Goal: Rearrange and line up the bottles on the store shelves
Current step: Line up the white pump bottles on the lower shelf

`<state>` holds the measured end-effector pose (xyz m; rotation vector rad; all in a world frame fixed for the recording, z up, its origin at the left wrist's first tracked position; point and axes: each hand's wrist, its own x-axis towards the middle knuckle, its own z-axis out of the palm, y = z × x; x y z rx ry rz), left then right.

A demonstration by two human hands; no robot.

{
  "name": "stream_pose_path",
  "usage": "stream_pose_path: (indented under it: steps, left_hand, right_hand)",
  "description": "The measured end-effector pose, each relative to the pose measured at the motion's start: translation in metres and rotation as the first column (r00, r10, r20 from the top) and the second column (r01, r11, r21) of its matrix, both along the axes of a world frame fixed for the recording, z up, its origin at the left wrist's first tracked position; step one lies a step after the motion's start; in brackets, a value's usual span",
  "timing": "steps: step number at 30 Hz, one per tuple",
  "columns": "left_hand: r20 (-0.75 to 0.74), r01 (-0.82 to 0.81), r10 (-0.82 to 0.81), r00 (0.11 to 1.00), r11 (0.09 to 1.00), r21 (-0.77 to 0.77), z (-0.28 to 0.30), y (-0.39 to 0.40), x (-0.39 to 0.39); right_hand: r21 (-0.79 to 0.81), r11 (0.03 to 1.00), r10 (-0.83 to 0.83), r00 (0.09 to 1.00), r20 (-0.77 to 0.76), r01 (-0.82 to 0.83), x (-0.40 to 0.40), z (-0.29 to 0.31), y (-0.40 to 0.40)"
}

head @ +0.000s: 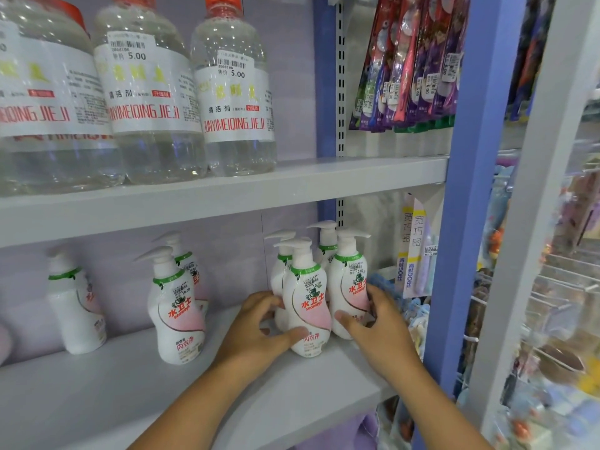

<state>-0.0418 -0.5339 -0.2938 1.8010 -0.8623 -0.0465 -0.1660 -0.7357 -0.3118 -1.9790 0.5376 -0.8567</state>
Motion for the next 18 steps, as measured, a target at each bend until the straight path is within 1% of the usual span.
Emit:
stream_pose_path:
  steps: [7, 11, 14, 16, 18]
  left_hand:
    - [-0.003, -0.001, 0.001, 1.0, 1.0, 0.006, -0.001, 0.0, 0.0]
    - [-0.116, -0.031, 0.025, 0.993, 0.999, -0.043, 0.003, 0.0, -0.001]
    - [-0.156, -0.023, 0.017, 0.988, 0.999, -0.034, 0.003, 0.001, -0.001]
    - [-0.179, -0.031, 0.026, 0.983, 0.999, -0.029, 0.007, 0.006, -0.001]
    - [-0.226, -0.114, 0.091, 0.97, 0.989, -0.09, 0.017, 0.02, -0.005]
  right_hand:
    - [-0.014, 1.0, 0.01, 1.0, -0.01, -0.01, -0.002, 0.003, 0.003]
    - [-0.023, 1.0, 0.019, 1.0, -0.006, -0.019, -0.004, 0.004, 0.005]
    - [-0.003, 0.999, 0.036, 0.999, -0.012, -0.036, -0.003, 0.005, 0.004]
    - [0.015, 1.0, 0.007, 0.999, 0.039, -0.007, -0.006, 0.008, 0.009]
    - [0.004, 0.996, -0.086, 0.98, 0.178, 0.086, -0.018, 0.011, 0.028]
